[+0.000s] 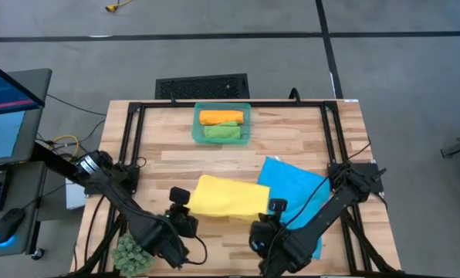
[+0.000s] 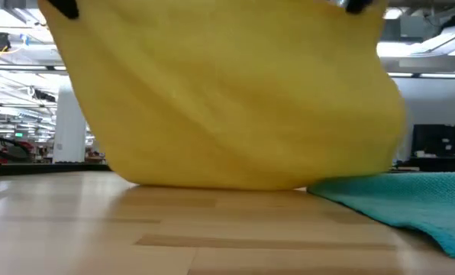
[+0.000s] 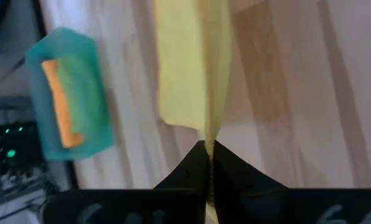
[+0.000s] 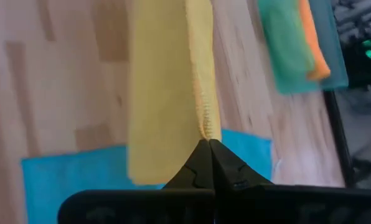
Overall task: Roll microfiber towels into tight, uniform cylinder then place into a basket
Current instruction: Fold the yellow towel
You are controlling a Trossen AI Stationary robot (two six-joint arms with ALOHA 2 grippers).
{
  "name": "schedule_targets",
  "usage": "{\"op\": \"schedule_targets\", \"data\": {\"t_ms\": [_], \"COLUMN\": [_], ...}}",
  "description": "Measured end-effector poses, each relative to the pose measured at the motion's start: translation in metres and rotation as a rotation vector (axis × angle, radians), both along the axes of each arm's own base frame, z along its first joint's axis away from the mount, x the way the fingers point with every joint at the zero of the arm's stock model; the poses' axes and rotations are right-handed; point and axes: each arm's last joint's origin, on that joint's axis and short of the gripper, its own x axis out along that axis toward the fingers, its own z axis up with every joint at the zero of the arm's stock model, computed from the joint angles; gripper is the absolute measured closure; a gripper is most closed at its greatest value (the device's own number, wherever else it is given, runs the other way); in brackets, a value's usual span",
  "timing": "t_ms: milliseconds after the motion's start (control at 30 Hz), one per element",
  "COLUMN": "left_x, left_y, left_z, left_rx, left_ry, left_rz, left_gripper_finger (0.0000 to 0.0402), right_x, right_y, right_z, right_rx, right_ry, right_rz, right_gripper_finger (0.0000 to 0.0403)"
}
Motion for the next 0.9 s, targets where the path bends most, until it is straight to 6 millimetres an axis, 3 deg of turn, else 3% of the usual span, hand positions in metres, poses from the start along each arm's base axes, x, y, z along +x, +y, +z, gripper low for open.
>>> {"op": "schedule_targets", "data": {"t_ms": [133,467,733,900], "left_x": [-0.005,-0.002,-0.008,-0.013], "left_y": [0.004,-0.001,0.001,-0.001], "left_z": [0.019,0.079,0.133,0.143], "left_rx": [0.015,-0.179,-0.426,-0.637], "left_ry": [0.025,-0.085,-0.180,-0.122], "left_rz": [0.030,-0.030,-0.036,0.062], "left_gripper_finger": [0.0401,0.0401,0.0401,0.0401], "right_x": [0.002,0.004,-0.006,-0.014], "right_y": [0.004,0.004,-0.007,0.000], "right_z": [0.026,0.081,0.108,0.117], "right_rx": [0.012,0.045,0.101,0.233], "right_ry": [-0.047,-0.154,-0.222,-0.250], "right_rz": [0.076,0.202,0.204,0.222], "right_gripper_finger": [0.0401,0.0401,0.0401,0.0401]}}
